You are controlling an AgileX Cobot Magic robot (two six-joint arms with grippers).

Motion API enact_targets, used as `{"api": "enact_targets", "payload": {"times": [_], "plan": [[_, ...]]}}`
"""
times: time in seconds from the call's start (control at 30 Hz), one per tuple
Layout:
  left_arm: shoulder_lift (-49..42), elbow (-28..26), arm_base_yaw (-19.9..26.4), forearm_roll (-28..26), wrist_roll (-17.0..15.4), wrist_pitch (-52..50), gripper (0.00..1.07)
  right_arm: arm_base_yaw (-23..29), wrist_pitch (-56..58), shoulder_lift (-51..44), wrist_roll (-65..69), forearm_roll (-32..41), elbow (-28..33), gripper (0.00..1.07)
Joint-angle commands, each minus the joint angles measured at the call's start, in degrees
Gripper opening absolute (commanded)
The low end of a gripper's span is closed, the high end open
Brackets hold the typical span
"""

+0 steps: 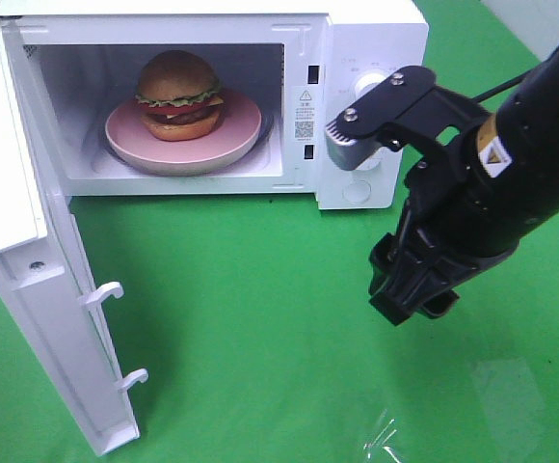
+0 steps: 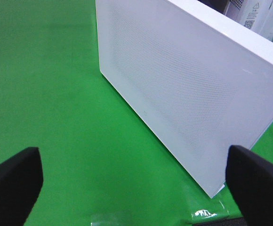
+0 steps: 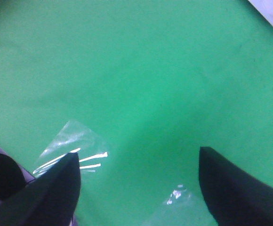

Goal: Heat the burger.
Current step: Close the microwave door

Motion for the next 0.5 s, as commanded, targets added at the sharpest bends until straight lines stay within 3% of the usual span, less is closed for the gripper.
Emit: {"api": "enact_targets", "payload": {"times": [0.03,0.5], "plan": [[-1.0,-0.2,0.1,-0.1,-0.1,-0.5,0.98,0.0,6.4,-5.3,1.9,0.4,0.3,0.71],[-1.0,-0.2,0.1,-0.1,-0.1,-0.5,0.98,0.0,15.6,-20.6,2.1,1.5,0.3,0.71]]}}
